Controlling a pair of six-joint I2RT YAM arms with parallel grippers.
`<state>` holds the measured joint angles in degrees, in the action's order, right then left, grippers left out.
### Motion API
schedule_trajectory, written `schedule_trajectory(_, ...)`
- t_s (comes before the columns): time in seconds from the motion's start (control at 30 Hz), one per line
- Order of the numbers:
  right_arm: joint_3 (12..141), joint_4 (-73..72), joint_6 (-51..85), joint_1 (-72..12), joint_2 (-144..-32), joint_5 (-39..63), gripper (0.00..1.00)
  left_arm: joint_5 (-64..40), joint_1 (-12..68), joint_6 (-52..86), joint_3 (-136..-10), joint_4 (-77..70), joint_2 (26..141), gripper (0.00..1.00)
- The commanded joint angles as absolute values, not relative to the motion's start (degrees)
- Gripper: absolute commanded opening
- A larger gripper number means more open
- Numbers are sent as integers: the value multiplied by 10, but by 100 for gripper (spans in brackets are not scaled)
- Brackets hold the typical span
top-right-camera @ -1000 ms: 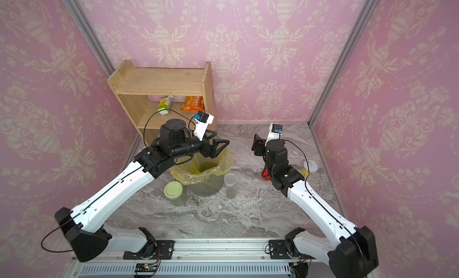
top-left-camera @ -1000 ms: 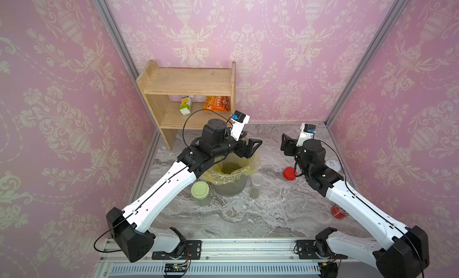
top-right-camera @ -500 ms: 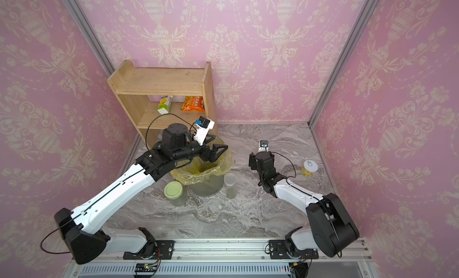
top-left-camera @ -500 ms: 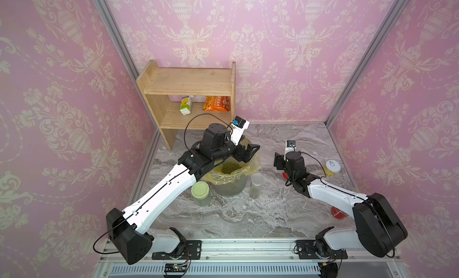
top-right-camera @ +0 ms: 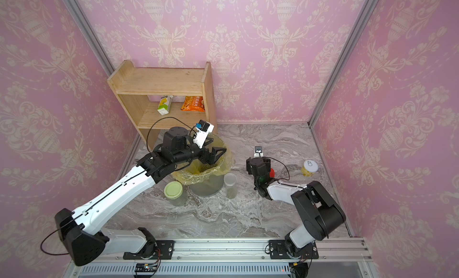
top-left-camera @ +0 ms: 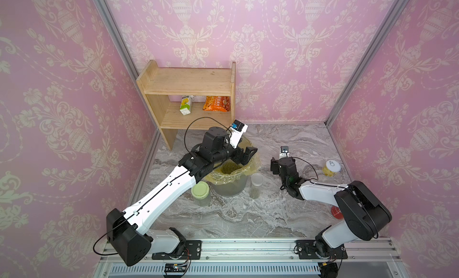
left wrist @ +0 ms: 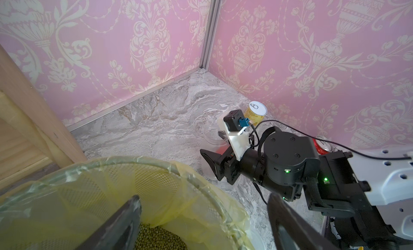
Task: Empty moldy mung beans from jars
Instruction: Place the jar at the center of the board.
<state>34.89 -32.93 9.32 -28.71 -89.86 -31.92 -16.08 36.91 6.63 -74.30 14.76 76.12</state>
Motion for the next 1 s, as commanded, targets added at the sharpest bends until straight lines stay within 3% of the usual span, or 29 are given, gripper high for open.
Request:
schedule_trajectory(0.0, 365, -374, 68, -306, -924, -395, 55, -150, 364, 51, -737, 135, 752, 89)
schedule_trajectory(0.2, 358, -432, 59, -323, -947, -445, 56, -147, 363, 49, -736, 138, 749, 89)
schedule_trajectory(0.43, 373, -392, 77, -325, -947, -454, 64, -145, 363, 50, -730, 145, 744, 90)
schedule_trajectory(0.97, 310, -515, 83, -352, -999, -472, 63, -140, 361, 51, -713, 144, 734, 90)
